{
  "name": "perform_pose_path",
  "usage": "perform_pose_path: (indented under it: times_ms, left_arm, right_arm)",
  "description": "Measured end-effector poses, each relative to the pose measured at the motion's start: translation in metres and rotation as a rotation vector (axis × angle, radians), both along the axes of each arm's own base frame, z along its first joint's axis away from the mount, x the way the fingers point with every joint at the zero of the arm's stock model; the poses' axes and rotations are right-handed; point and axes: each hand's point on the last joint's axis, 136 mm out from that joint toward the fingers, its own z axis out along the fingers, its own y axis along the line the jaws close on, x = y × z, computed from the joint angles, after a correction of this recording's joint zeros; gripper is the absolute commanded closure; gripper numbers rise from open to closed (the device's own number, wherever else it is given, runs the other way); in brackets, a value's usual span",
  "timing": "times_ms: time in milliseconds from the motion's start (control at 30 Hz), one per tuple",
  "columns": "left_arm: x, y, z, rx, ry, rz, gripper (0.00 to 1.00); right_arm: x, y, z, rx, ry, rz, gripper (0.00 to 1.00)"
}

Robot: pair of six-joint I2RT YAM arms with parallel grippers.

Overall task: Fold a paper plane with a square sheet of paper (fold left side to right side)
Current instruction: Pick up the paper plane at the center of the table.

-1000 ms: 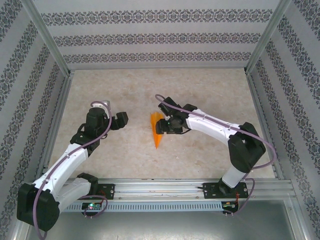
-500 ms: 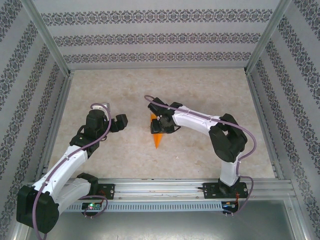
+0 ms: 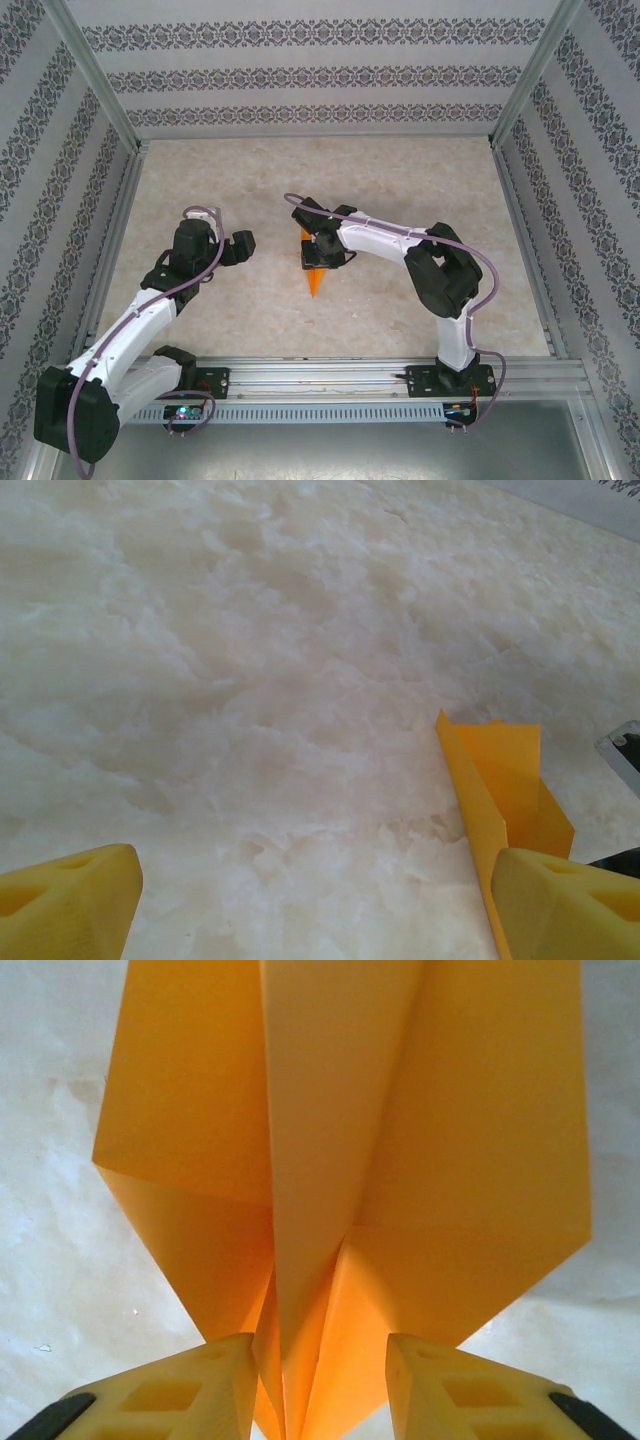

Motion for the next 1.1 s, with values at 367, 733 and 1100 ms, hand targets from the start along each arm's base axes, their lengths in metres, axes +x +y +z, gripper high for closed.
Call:
perform_pose_path:
  times_ms: [367,733,1100]
  left_arm:
    - [0.000,-0.001,-0.004,0.000,0.013,-0.006,0.09]
    - [-0.001,-0.001,-0.004,0.001,0.016,-0.006,0.09]
    - [-0.001,-0.001,-0.004,0.001,0.017,-0.007,0.09]
  right_arm:
    - [-0.001,0.003,-0.012,-0.005,0.027,0.003,0.72]
    - [-0.001,0.003,-0.022,-0.017,0.046,0.000,0.80]
    - [-0.001,0.004,-0.024,-0.017,0.049,-0.008,0.89]
